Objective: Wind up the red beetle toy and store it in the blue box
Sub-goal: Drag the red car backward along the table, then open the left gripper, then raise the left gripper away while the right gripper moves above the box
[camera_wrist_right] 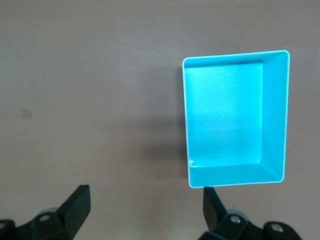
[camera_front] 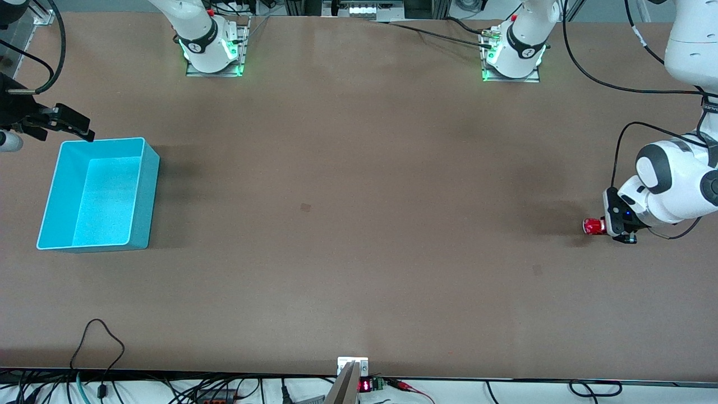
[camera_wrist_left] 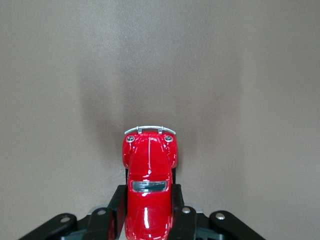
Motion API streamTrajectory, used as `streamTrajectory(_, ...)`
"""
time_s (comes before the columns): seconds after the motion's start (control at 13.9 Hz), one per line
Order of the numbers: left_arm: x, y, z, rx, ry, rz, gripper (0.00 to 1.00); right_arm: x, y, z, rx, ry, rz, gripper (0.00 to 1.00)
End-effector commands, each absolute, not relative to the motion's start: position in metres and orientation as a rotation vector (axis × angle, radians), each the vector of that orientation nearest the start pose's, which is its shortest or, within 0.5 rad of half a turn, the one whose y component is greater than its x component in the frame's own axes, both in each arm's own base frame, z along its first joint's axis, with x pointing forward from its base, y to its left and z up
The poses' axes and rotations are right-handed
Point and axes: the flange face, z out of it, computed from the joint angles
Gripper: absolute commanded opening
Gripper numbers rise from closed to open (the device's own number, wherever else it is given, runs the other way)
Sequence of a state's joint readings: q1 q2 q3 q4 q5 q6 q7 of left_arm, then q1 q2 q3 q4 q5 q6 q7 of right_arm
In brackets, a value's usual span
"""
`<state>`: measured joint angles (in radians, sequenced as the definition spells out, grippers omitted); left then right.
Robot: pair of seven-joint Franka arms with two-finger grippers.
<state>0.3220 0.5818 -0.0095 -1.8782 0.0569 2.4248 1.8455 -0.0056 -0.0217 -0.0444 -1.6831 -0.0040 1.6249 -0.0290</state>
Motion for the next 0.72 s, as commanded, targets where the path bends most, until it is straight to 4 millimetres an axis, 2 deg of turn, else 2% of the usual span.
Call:
streamTrajectory(0.0, 0.611, 0.197, 0.198, -2.199, 2.256, 0.068, 1.00, 0.549, -0.029, 0.593, -3.131, 0.022, 0.059, 1.00)
streamTrajectory(0.29, 0.617, 0.183, 0.245, -2.228, 2.267, 0.107, 1.00, 0.549, -0.029, 0.593, -3.131, 0.022, 0.059, 1.00)
streamTrajectory(0.43, 0.619, 0.179, 0.260, -2.264, 2.254, 0.131, 1.00, 0.549, -0.029, 0.593, -3.131, 0.022, 0.059, 1.00)
streamTrajectory(0.5, 0.621, 0.171, 0.272, -2.278, 2.253, 0.143, 1.00, 0.549, -0.029, 0.593, -3.131, 0.020, 0.059, 1.00)
streamTrajectory(0.65, 0.621, 0.159, 0.302, -2.360, 2.188, 0.178, 1.00, 0.549, -0.029, 0.593, -3.131, 0.020, 0.059, 1.00)
